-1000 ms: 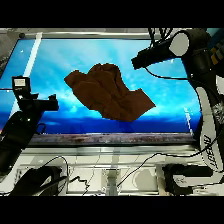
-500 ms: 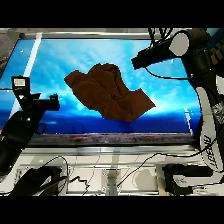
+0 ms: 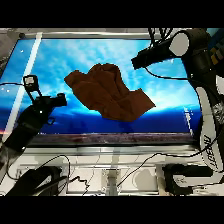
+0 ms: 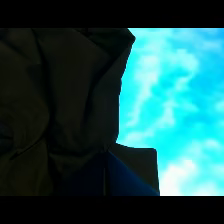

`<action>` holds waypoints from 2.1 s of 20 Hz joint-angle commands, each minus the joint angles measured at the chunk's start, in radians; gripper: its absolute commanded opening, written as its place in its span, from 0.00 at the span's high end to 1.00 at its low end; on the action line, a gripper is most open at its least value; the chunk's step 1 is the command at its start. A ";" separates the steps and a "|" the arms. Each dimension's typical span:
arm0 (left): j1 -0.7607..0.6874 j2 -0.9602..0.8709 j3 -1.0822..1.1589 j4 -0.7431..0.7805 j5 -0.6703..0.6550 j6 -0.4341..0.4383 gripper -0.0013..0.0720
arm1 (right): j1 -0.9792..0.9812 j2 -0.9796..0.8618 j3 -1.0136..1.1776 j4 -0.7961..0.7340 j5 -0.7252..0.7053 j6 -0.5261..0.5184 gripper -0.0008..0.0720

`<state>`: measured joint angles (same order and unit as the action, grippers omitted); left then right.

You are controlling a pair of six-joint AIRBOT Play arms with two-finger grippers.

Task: Fold the clothes and pants, and hang the long-sleeved shirts on hangers.

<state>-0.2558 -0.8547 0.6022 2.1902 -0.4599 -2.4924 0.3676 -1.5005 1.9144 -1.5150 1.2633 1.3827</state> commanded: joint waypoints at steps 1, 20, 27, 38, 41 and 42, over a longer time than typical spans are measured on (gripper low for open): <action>0.061 -0.101 0.000 -0.003 -0.023 -0.259 0.04 | 0.001 0.000 0.000 0.000 -0.027 0.000 0.97; -0.141 -0.289 0.002 -0.292 0.228 0.054 0.16 | 0.000 -0.008 0.000 -0.006 -0.149 0.011 0.95; -0.157 -0.463 0.303 -0.326 -0.291 0.558 0.21 | 0.000 -0.008 0.000 -0.006 -0.149 0.011 0.95; 0.200 -0.727 0.407 -1.579 -0.338 1.226 0.19 | 0.000 -0.008 0.000 -0.008 -0.130 0.010 0.95; 0.152 -0.758 0.407 -1.606 -0.279 1.226 0.20 | 0.000 -0.008 0.000 -0.013 -0.129 0.010 0.96; 0.130 -0.763 0.407 -1.609 -0.239 1.226 0.20 | 0.000 -0.009 0.000 -0.032 -0.130 0.010 0.96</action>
<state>-0.1040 -1.5883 1.0069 0.6914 -0.7582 -1.3254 0.3676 -1.5089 1.9144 -1.5265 1.1332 1.3922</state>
